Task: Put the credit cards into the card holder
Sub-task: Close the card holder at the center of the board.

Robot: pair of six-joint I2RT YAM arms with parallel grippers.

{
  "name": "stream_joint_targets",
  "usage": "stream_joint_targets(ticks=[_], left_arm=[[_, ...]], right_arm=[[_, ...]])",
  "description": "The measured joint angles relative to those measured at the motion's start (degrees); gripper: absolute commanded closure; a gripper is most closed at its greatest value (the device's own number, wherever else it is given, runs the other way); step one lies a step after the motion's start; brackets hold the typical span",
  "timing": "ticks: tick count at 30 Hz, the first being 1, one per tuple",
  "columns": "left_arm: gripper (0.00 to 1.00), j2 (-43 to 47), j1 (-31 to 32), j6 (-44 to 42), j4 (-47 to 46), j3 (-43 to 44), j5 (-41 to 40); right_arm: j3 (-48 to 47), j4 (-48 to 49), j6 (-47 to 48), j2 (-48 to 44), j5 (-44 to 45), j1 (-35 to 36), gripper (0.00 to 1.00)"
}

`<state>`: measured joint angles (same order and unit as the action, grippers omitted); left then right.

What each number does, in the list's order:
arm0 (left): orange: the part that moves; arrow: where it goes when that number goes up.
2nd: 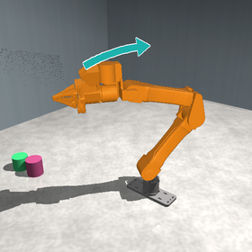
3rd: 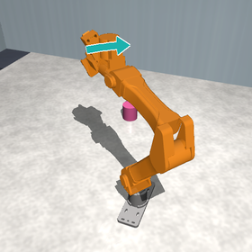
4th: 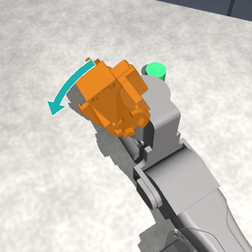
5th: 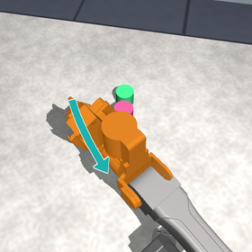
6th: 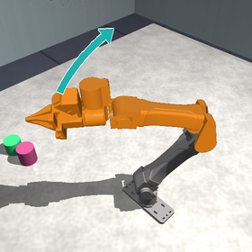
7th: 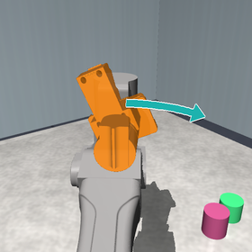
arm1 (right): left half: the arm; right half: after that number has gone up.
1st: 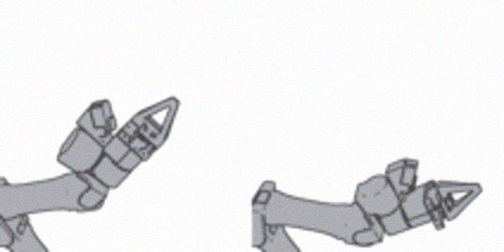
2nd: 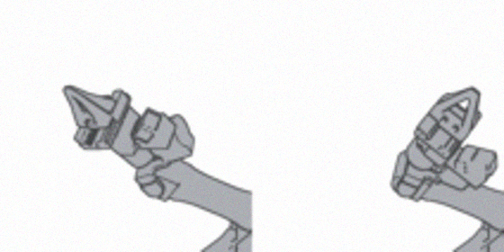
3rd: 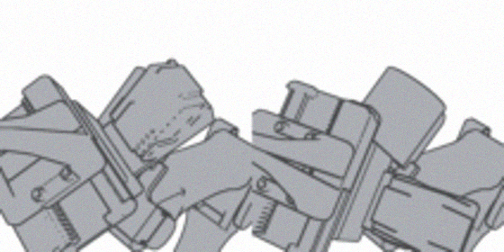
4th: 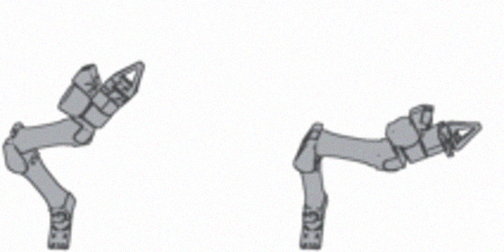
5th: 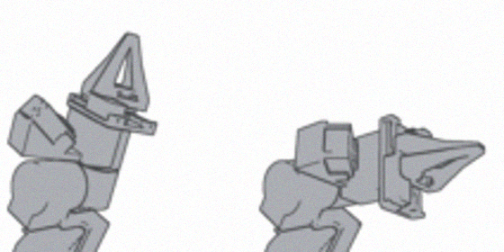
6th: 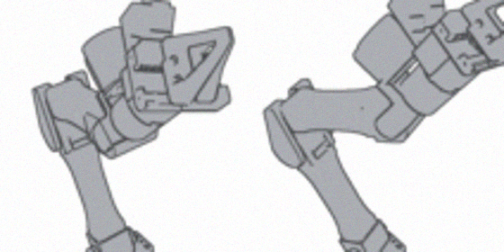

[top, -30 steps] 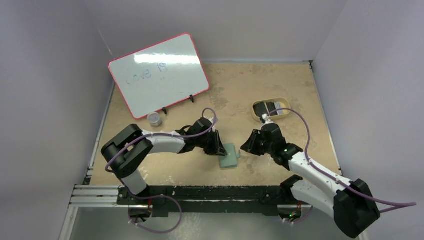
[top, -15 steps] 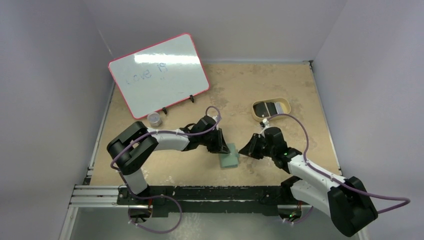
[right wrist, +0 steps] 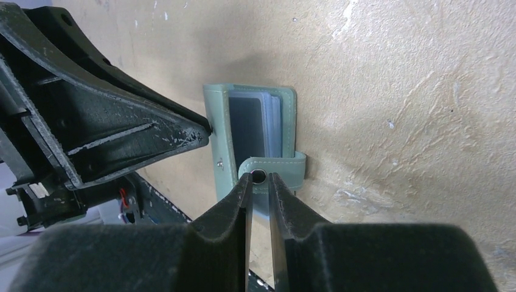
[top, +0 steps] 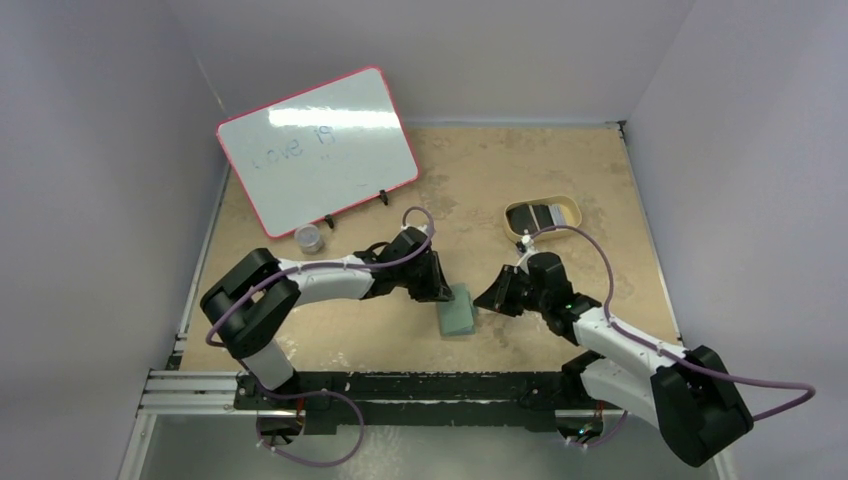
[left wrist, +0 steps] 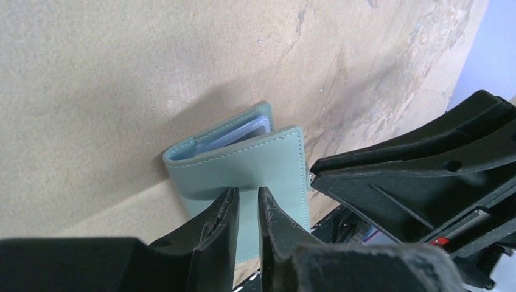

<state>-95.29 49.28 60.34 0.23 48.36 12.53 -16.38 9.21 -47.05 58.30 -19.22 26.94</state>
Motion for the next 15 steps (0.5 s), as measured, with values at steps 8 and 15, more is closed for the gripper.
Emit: stream_joint_targets(ticks=[8, 15], left_arm=[[0.84, -2.4, 0.0, -1.4, 2.5, 2.0, -1.0], [0.85, -4.3, 0.0, -1.4, 2.3, 3.6, -0.7]], right_arm=[[0.0, 0.7, 0.0, 0.6, -0.8, 0.0, 0.82], [0.2, 2.4, 0.0, 1.9, -1.3, 0.0, 0.82]])
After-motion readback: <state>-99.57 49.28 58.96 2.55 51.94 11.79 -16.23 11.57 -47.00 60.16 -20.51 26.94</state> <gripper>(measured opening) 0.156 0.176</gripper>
